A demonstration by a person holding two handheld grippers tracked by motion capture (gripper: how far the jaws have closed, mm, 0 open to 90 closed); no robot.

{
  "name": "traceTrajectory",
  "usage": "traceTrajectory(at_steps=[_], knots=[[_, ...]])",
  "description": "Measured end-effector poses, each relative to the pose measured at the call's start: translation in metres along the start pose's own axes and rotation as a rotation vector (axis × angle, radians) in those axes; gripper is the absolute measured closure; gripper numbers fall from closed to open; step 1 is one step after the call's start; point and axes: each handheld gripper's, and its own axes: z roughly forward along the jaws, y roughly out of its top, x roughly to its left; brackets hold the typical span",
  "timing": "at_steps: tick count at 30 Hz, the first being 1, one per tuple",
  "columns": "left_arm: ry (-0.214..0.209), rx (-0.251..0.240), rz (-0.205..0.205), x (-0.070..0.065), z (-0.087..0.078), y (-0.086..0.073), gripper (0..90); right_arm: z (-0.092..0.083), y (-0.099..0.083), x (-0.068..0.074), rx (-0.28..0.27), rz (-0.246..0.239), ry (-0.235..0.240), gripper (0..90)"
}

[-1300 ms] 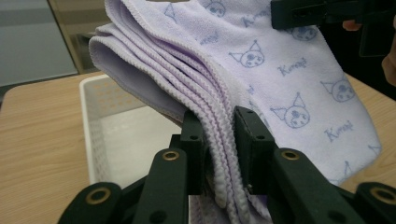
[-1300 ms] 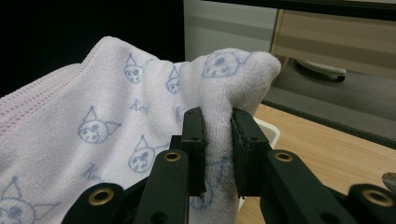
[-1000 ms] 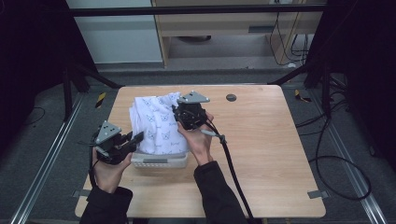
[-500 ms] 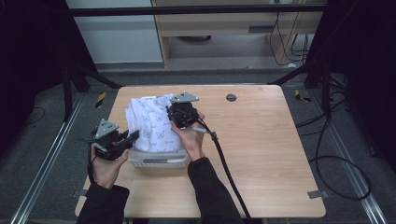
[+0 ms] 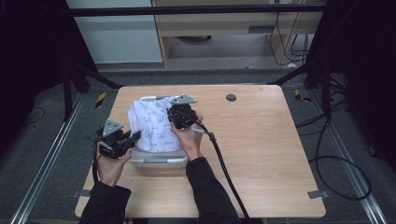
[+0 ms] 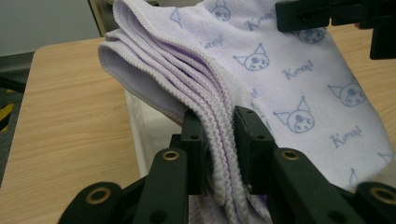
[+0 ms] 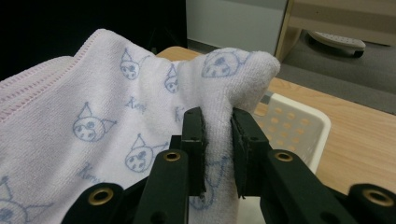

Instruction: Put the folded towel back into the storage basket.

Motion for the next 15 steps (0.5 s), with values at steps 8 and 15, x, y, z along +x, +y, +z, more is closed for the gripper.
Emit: traceTrajectory(at_steps=[8,15], knots=[[0.004,0.031,0.001,0.001,0.014,-0.006,73.5,0.01,-0.014,-0.004,0.022,0.014,-0.016,76.9],[0.009,0.062,0.005,-0.001,0.027,-0.012,73.5,0.017,-0.025,-0.008,0.051,0.023,-0.028,76.8]])
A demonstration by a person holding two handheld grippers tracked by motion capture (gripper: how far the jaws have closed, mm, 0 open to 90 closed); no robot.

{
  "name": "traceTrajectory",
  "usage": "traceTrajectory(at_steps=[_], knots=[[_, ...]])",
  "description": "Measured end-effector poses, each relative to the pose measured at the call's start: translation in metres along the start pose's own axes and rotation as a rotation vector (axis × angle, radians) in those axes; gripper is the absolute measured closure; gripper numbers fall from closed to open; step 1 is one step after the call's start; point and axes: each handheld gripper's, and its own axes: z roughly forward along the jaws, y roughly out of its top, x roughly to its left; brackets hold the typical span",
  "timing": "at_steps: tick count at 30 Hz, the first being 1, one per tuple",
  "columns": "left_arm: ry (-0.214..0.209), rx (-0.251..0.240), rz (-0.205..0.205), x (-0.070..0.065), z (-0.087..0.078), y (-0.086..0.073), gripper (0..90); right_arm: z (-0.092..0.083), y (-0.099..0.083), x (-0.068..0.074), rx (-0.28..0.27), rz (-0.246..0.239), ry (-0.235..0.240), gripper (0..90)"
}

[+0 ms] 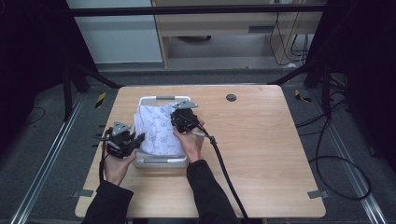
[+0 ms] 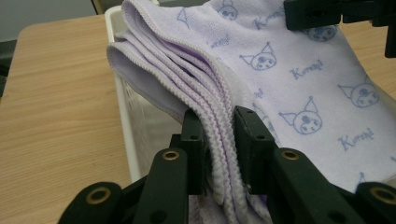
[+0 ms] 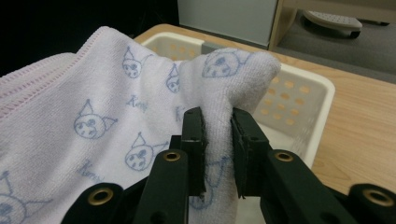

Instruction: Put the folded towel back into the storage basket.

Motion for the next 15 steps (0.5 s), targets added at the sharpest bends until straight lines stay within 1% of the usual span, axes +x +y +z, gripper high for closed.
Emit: traceTrajectory(at_steps=[4,5,9,10,14,15], knots=[[0.001,0.014,0.005,-0.001,0.005,-0.002,73.5,0.002,-0.005,-0.002,0.007,0.009,-0.003,76.8],[0.0,0.017,0.002,-0.002,0.006,-0.003,73.5,0.003,-0.007,-0.003,0.01,0.003,-0.006,76.8],[0.004,0.034,0.013,-0.003,0.01,-0.005,73.4,0.005,-0.013,-0.004,0.024,0.014,-0.011,76.7],[0.004,0.036,0.011,-0.003,0.011,-0.006,73.4,0.006,-0.014,-0.004,0.025,0.015,-0.012,76.7],[0.009,0.051,0.011,-0.003,0.015,-0.008,73.4,0.008,-0.018,-0.004,0.038,0.014,-0.016,76.4],[0.01,0.056,0.011,-0.003,0.017,-0.009,73.4,0.009,-0.019,-0.004,0.039,0.006,-0.019,76.3]])
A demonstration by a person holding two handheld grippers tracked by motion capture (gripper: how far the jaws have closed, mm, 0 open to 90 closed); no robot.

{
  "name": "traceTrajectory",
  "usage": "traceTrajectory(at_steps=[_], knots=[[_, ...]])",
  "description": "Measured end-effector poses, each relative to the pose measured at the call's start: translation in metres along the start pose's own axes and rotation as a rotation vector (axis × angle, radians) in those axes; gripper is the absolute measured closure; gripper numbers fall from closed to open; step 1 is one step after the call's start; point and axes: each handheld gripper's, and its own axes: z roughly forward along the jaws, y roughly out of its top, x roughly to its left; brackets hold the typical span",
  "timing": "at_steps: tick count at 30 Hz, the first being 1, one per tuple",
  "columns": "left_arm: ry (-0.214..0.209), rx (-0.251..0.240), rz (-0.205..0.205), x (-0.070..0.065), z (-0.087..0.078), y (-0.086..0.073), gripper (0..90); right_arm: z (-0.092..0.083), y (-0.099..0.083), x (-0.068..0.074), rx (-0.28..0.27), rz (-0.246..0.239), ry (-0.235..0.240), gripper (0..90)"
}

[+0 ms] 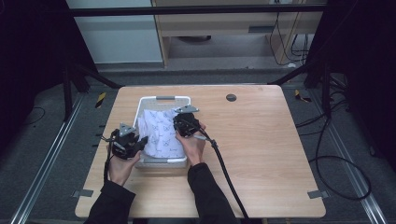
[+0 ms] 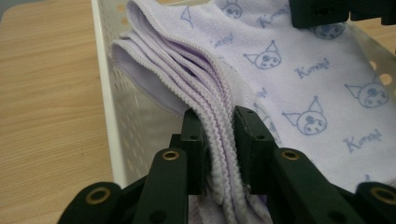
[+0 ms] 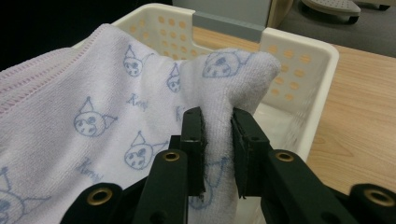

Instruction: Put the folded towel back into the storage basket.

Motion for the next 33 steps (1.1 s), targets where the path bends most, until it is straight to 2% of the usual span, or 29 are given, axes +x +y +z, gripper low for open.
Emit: traceTrajectory(at_steps=[7,10,12,14,17,19,28,33], knots=[[0.011,0.042,0.002,0.0,0.006,-0.002,69.8,0.005,-0.004,0.002,0.04,-0.028,-0.012,72.8],[0.035,0.023,0.004,0.0,0.004,-0.001,65.2,0.007,-0.006,0.002,0.069,-0.034,-0.017,68.6],[0.033,0.006,-0.004,0.001,0.001,0.0,63.3,0.009,-0.007,0.001,0.079,-0.043,-0.02,64.5],[0.035,-0.006,-0.011,0.002,-0.003,0.001,62.5,0.006,-0.007,0.0,0.058,-0.042,-0.024,59.3],[0.033,-0.019,-0.021,0.003,-0.006,0.002,62.4,0.004,-0.006,-0.001,0.049,-0.047,-0.027,57.4],[0.029,-0.027,-0.026,0.002,-0.007,0.002,62.4,0.0,-0.005,-0.003,0.036,-0.034,-0.021,54.7],[0.019,-0.049,-0.007,-0.003,-0.012,0.002,57.7,-0.02,-0.007,-0.017,0.007,0.013,0.006,38.1],[0.014,-0.061,0.005,-0.007,-0.016,0.002,54.6,-0.036,-0.011,-0.019,-0.01,-0.004,0.011,31.1]])
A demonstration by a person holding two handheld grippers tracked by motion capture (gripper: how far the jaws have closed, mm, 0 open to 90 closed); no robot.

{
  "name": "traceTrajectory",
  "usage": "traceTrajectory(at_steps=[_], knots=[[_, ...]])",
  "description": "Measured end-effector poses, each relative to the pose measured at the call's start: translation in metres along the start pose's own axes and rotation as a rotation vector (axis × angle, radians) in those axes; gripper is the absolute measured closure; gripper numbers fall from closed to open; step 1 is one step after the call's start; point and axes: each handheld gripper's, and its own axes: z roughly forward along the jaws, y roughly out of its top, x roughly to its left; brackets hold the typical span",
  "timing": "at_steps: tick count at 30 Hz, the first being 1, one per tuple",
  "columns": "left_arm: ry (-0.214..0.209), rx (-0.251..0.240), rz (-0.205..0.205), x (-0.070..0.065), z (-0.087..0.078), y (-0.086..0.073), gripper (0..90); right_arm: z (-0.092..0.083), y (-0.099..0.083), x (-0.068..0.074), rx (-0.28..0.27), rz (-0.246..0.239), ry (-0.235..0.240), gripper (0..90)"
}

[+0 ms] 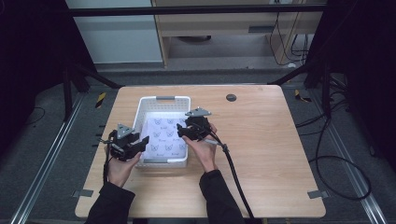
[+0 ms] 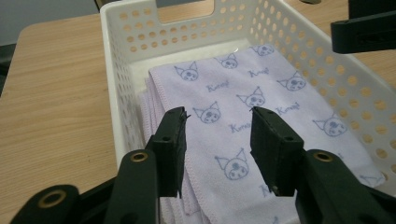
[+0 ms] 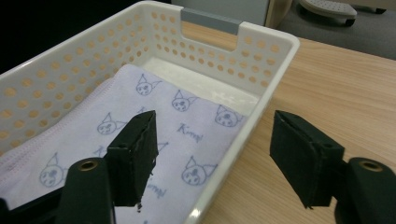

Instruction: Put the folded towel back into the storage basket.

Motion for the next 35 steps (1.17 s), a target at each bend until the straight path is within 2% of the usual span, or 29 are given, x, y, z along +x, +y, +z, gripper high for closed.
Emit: traceTrajectory(at_steps=[8,17,28,35], knots=[[-0.017,-0.027,0.02,-0.005,-0.006,-0.003,47.0,-0.031,-0.011,-0.009,-0.048,0.03,0.016,24.2],[-0.026,-0.038,0.046,-0.011,-0.014,-0.01,40.3,-0.06,-0.026,-0.02,-0.093,0.029,0.018,17.9],[-0.042,-0.054,0.06,-0.018,-0.024,-0.022,36.1,-0.087,-0.058,-0.044,-0.119,0.069,-0.009,16.4],[-0.044,-0.05,0.071,-0.023,-0.029,-0.026,33.1,-0.106,-0.078,-0.063,-0.131,0.095,-0.046,16.3]])
